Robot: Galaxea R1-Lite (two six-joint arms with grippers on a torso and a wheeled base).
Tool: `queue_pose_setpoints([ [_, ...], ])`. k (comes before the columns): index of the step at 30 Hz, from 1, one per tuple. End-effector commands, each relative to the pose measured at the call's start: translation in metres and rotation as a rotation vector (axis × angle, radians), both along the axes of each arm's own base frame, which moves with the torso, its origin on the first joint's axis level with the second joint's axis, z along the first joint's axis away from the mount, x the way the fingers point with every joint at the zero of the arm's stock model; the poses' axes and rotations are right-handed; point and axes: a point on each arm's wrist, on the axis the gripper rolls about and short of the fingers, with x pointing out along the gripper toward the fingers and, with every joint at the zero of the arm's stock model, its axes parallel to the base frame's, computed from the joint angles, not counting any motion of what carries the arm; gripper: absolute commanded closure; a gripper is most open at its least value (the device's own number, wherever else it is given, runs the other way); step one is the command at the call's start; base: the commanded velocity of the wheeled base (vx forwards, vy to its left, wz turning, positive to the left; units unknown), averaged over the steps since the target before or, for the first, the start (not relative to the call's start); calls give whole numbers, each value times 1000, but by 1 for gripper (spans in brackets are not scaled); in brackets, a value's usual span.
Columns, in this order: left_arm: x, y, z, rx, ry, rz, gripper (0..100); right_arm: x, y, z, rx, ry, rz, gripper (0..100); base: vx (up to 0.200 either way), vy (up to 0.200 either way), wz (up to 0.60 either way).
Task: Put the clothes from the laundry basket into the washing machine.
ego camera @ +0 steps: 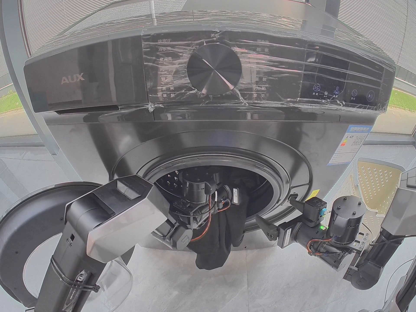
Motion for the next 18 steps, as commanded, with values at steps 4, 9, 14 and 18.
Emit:
queue_pose_setpoints([
  [4, 45, -5, -9, -4, -24, 98, 100, 0, 0, -1, -3, 3, 0, 0, 0, 0, 0],
  [9, 70, -8, -1, -23, -60, 199, 100, 0, 0, -2, -5, 4, 1, 0, 0, 0, 0],
  [14, 78, -10, -2, -24, -82, 239, 100, 0, 0, -2, -6, 5, 2, 0, 0, 0, 0],
  [18, 81, -4, -3, -23, -81, 250, 100, 0, 1, -2, -4, 5, 2, 0, 0, 0, 0],
])
